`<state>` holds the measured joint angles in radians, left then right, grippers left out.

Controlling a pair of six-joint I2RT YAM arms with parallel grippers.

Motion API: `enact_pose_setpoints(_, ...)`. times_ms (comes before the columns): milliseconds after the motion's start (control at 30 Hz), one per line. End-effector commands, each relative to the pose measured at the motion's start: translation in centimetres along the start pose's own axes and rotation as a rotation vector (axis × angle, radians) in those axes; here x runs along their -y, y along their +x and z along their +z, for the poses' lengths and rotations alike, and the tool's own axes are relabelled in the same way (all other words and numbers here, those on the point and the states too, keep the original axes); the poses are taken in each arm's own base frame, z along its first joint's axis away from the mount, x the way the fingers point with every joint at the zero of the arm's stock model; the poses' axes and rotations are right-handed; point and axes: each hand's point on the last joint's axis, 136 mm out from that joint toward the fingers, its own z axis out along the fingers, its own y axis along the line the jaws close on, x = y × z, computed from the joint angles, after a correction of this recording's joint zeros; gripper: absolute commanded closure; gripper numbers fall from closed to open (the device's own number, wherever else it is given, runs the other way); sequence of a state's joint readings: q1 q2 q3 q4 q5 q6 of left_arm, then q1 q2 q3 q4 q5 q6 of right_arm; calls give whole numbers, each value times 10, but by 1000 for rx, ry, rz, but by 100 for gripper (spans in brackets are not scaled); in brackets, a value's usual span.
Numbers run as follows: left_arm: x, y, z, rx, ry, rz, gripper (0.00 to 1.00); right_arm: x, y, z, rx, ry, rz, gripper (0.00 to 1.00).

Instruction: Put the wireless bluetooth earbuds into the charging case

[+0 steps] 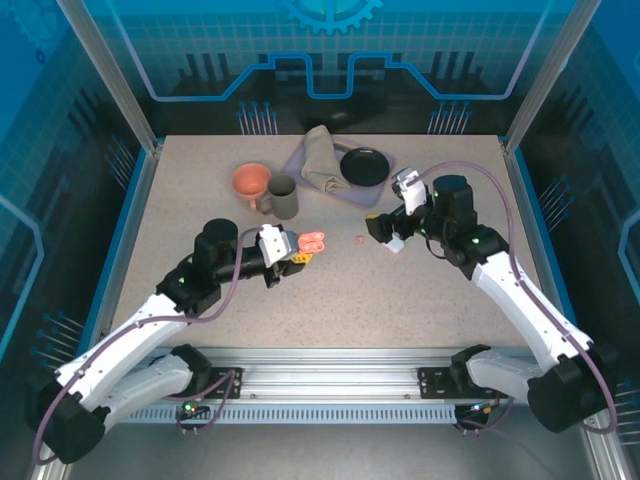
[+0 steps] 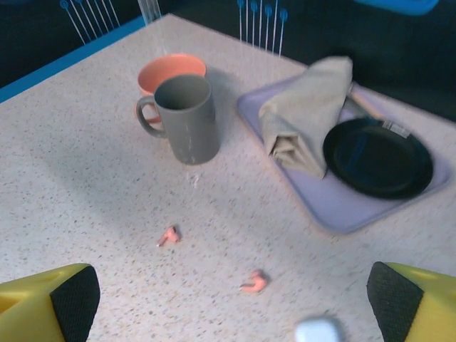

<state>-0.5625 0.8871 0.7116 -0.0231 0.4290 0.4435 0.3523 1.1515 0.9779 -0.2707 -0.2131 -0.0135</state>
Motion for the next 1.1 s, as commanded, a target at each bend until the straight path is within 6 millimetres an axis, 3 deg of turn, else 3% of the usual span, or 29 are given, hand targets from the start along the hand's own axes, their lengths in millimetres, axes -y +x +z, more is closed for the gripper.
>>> enact_pose_setpoints(0,4,-2,-8,8,-16,-9,100,-2,11,15,-73,-56,156,0)
enact_pose_setpoints(100,5,-5,-14,22,-24,-3,100,-13,20,37,-153,-151,207,0)
enact_pose_setpoints(400,9,-12,-27,38,-36,7,100,-37,60,116,-500,-232,185,37)
enact_pose_setpoints(733,11,-10,-33,36,-46,4,100,-77,97,200,-633,-279,150,42)
enact_pose_setpoints(900,12,-9,-33,34,-43,-6,100,-86,111,223,-665,-290,143,43)
enact_pose_setpoints(1067,13,-9,-32,37,-39,-15,100,-86,124,233,-701,-293,141,43)
